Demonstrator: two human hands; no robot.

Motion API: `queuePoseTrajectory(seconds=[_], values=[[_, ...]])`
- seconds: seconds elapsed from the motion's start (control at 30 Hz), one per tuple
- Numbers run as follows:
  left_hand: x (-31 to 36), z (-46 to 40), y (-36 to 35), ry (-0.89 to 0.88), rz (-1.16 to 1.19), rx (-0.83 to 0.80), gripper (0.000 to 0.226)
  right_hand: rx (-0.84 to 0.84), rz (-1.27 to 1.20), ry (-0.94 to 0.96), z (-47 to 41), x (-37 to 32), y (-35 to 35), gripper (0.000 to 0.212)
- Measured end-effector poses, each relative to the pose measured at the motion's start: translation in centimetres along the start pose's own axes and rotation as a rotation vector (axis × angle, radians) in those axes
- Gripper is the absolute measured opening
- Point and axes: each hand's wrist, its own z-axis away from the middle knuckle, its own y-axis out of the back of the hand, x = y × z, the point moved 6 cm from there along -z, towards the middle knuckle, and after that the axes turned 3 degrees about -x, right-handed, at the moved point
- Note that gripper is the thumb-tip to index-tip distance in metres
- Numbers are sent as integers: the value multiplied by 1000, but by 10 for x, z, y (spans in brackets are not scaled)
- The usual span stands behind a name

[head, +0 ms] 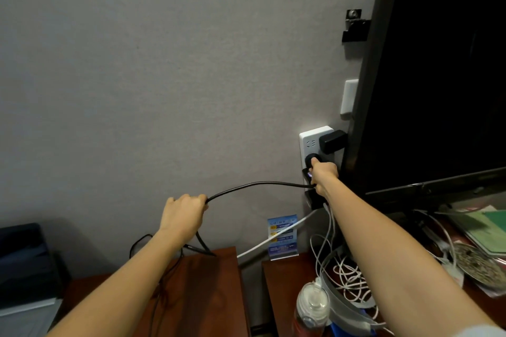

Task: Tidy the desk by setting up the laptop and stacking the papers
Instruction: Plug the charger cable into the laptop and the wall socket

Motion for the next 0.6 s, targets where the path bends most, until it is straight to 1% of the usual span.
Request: queuePoseTrajectory(seconds=[0.07, 0.17, 0.27, 0.47, 0.6], values=[[-3, 0, -3, 5, 49, 15, 21, 20, 24, 35, 0, -3, -5, 41], [-9, 0, -5, 6, 88, 21, 22, 44, 28, 34, 2, -2, -8, 42], [-8, -2, -11, 11, 148, 10, 23, 34, 47, 54, 0, -3, -8, 42], [-2, -2, -25, 4, 184, -7, 25, 22, 61, 69, -7, -6, -7, 41], [4, -4, -30, 36, 240, -37, 25, -17, 15, 38, -10, -5, -6, 33]])
